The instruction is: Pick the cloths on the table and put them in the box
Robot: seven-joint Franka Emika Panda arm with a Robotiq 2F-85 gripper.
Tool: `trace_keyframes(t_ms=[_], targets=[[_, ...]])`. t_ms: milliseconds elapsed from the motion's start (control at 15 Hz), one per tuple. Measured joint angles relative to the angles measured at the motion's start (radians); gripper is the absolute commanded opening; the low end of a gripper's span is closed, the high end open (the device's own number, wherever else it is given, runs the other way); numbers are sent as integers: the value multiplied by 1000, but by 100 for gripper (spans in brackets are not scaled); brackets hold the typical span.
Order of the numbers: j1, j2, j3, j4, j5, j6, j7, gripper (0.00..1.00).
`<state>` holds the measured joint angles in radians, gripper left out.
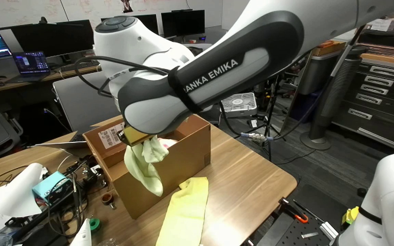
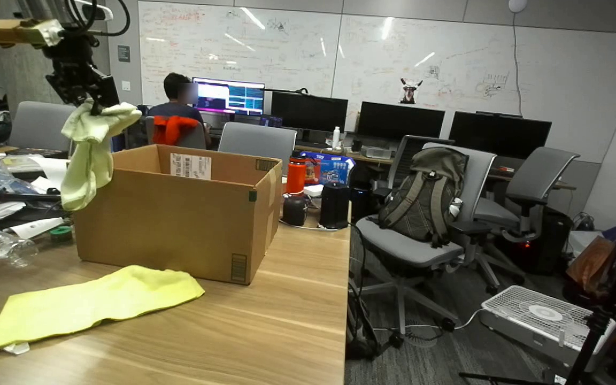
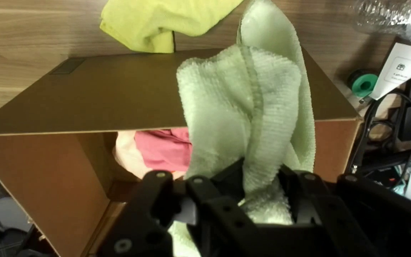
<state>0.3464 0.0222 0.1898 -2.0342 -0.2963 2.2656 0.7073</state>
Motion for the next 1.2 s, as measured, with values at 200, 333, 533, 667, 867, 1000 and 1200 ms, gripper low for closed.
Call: trace_keyframes(t_ms=[200, 333, 533, 667, 867, 1000, 1200], targets=[[-8, -7, 16, 55, -30, -24, 12, 3], [-10, -6, 23, 93, -52, -40, 21, 3], [-13, -4, 28, 157, -78, -71, 29, 3], [-13, 7, 31, 200, -111, -91, 40, 3], [-13, 44, 35, 267, -160, -118, 63, 3], [-13, 77, 34, 310, -186, -134, 75, 3], [-14, 128, 23, 365, -210, -141, 94, 3]])
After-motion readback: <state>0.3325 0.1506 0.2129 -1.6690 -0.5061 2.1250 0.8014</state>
